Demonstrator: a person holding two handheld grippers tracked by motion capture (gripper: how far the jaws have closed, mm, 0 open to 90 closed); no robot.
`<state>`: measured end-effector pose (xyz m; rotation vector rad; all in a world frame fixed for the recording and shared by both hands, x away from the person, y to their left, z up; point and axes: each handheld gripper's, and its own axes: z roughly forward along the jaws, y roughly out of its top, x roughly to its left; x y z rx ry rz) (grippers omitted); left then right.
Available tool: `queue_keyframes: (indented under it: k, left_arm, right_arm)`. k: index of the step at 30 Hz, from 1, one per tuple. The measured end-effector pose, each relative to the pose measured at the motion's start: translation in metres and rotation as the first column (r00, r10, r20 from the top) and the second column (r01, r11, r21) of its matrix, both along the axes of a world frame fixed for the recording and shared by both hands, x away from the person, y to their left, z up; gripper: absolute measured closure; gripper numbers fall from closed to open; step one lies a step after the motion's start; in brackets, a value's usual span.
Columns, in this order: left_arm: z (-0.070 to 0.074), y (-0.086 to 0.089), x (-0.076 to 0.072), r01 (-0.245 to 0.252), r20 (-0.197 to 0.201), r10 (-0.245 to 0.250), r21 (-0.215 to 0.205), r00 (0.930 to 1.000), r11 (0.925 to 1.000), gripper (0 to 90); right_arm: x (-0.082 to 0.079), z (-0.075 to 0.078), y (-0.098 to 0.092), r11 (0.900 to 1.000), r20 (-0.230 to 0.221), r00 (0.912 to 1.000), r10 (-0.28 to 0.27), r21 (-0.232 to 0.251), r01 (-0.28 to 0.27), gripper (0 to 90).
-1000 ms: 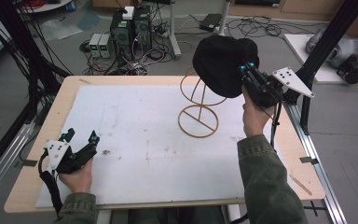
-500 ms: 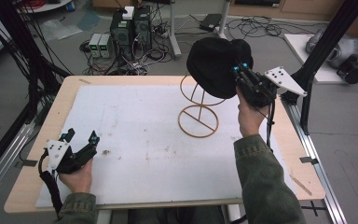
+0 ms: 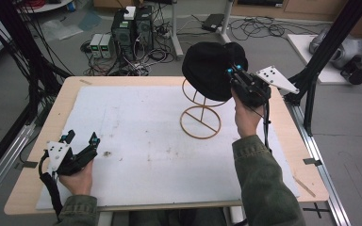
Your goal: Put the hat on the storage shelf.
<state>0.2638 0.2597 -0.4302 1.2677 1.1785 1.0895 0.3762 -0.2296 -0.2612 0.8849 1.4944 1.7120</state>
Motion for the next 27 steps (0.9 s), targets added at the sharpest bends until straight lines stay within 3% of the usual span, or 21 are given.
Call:
queue_keyframes:
  k: [8, 20, 27]
  left_arm:
    - [0.000, -0.001, 0.000, 0.001, -0.003, -0.001, 0.004, 1.0000, 1.0000, 24.1]
    - [-0.001, 0.000, 0.001, 0.003, -0.010, -0.003, 0.002, 0.9999, 1.0000, 24.2]
    - [-0.001, 0.000, 0.001, 0.008, -0.007, -0.008, -0.006, 0.9999, 1.0000, 24.4]
  right_arm:
    - [0.004, -0.004, 0.006, 0.999, -0.041, 0.9991, 0.000, -0.044, -0.002, 86.5]
    - [0.007, -0.007, 0.010, 0.998, -0.069, 0.9976, 0.003, -0.056, -0.007, 86.2]
    - [0.011, -0.009, 0.013, 0.997, -0.116, 0.9933, -0.003, -0.072, -0.005, 85.5]
